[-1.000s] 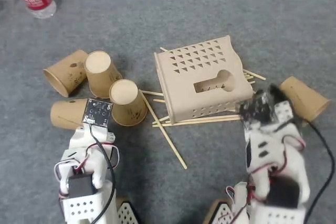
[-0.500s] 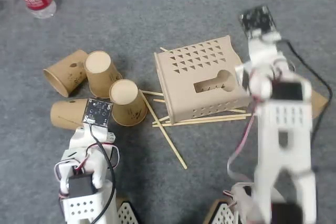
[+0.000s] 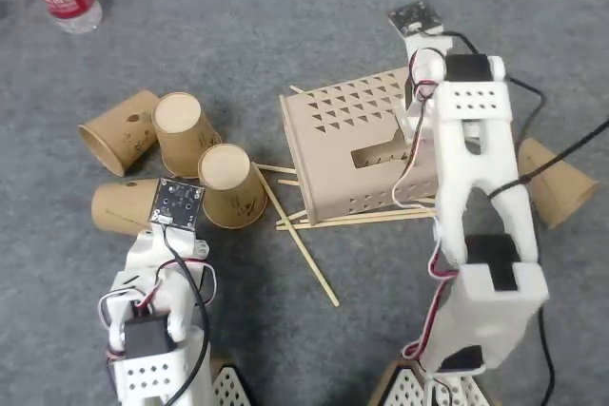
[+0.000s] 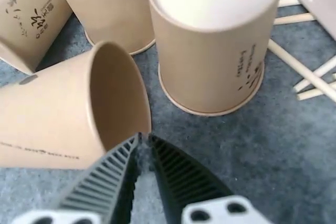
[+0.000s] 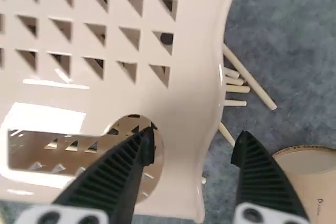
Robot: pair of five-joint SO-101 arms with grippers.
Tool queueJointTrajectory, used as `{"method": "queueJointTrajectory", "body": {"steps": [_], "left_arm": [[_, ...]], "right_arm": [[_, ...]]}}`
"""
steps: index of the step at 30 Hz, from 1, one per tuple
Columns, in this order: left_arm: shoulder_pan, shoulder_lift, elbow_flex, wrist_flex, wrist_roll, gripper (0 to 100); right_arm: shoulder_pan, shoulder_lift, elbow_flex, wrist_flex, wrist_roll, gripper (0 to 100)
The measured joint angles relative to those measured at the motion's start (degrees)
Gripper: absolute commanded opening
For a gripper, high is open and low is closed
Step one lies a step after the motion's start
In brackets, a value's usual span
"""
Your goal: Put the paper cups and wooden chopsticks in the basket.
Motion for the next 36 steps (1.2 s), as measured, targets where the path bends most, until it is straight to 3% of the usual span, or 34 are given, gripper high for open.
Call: {"method": "queueJointTrajectory", "body": {"steps": [5, 10, 14, 17, 22, 36], "left_arm": [[0.00, 0.00, 0.00, 0.00, 0.00, 2], [0.00, 0.00, 0.00, 0.00, 0.00, 2], [0.00, 0.00, 0.00, 0.00, 0.00, 2], [0.00, 0.00, 0.00, 0.00, 0.00, 2], [0.00, 0.00, 0.00, 0.00, 0.00, 2], [0.00, 0.00, 0.00, 0.00, 0.00, 2]], "right_arm": [[0.62, 0.53, -0.26, 0.53, 0.00, 22.6], [0.62, 0.53, -0.26, 0.70, 0.00, 0.0], [1.05, 0.53, -0.26, 0.88, -0.09, 6.7], [0.79, 0.53, -0.26, 1.05, -0.09, 0.6], [0.97, 0.53, -0.35, 1.14, 0.18, 0.8], [0.97, -15.65, -17.67, 4.40, 12.92, 0.8]]}}
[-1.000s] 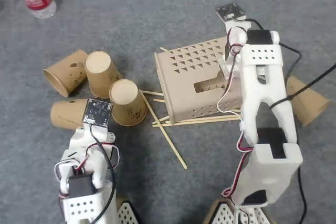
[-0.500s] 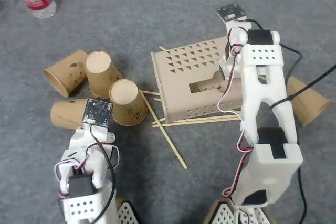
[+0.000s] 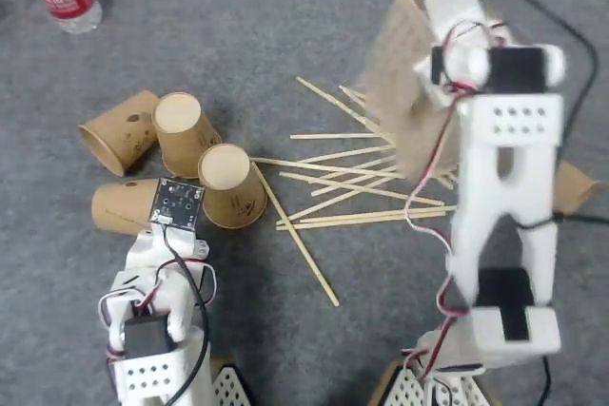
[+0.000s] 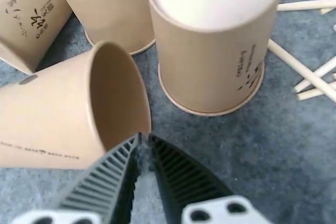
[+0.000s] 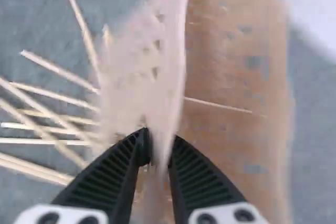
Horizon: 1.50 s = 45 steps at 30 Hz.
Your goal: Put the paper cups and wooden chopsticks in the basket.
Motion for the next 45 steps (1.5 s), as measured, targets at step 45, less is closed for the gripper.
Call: {"method": "queueJointTrajectory", "body": {"steps": [45], "left_arm": [[0.09, 0.00, 0.00, 0.00, -0.18, 2]], "right_arm": [[9.14, 15.65, 7.91, 12.04, 17.67, 23.2]]}}
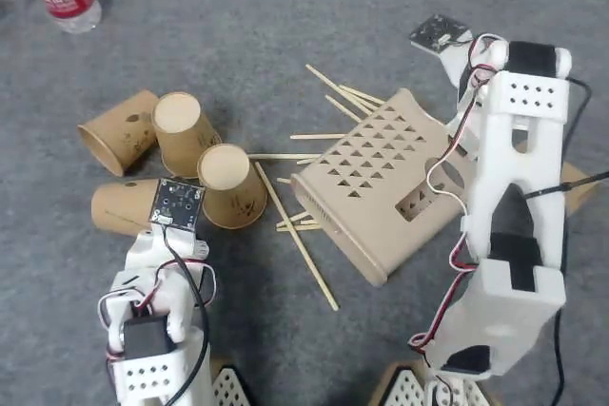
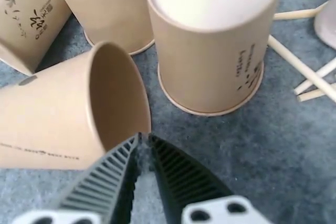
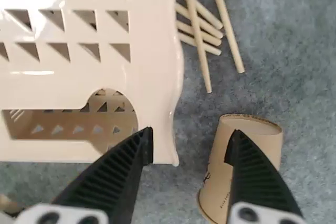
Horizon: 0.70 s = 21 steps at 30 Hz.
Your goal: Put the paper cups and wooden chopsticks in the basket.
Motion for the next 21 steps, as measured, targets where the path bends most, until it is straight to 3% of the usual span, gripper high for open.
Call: {"method": "queueJointTrajectory", "body": {"steps": [10, 17, 21], "left_arm": [[0.00, 0.00, 0.00, 0.00, 0.00, 2], [0.00, 0.00, 0.00, 0.00, 0.00, 2], [0.00, 0.00, 0.00, 0.00, 0.00, 2]], "right_arm": [[-0.70, 0.97, 4.13, 1.41, 0.35, 23.2], [-0.70, 5.80, 13.89, -10.37, 0.35, 22.0], [-0.70, 8.62, 14.51, -14.07, 0.35, 0.0]]}}
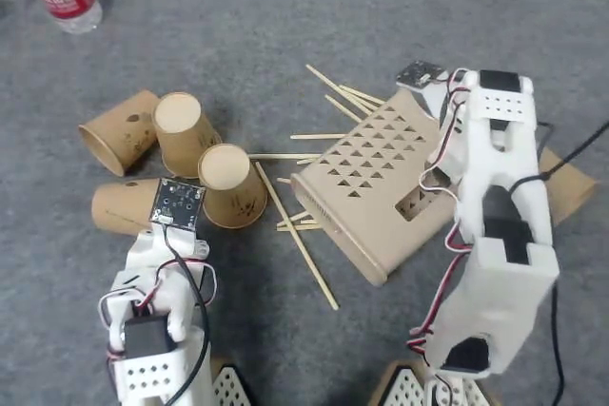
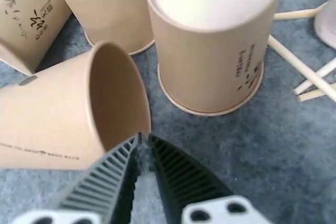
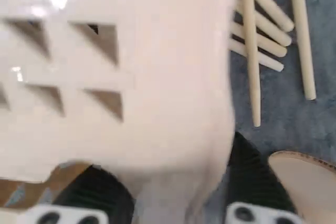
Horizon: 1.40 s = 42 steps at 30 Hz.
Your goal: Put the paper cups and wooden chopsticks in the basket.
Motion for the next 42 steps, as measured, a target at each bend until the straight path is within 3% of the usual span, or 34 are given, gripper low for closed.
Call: {"method": "queueJointTrajectory", "body": {"steps": [2, 7, 15, 23, 28, 37, 42], "left_arm": [[0.00, 0.00, 0.00, 0.00, 0.00, 2], [0.00, 0.00, 0.00, 0.00, 0.00, 2], [0.00, 0.00, 0.00, 0.00, 0.00, 2], [0.00, 0.00, 0.00, 0.00, 0.00, 2], [0.00, 0.00, 0.00, 0.00, 0.00, 2], [0.00, 0.00, 0.00, 0.00, 0.00, 2], [0.00, 0.00, 0.00, 0.00, 0.00, 2]], "right_arm": [[0.00, 0.00, 0.00, -0.35, 0.00, 3.4], [-0.18, -2.02, -1.85, 0.26, 0.18, 0.7], [-3.78, -18.55, -10.81, 1.93, -3.43, 0.8], [-8.26, -29.27, -9.67, -8.70, -4.04, 0.8], [-12.22, -32.70, -2.20, -13.98, -3.96, 0.8], [-16.00, -38.68, 27.43, -31.74, -3.96, 0.8], [-17.85, -46.95, 34.55, -32.79, -3.96, 0.9]]}}
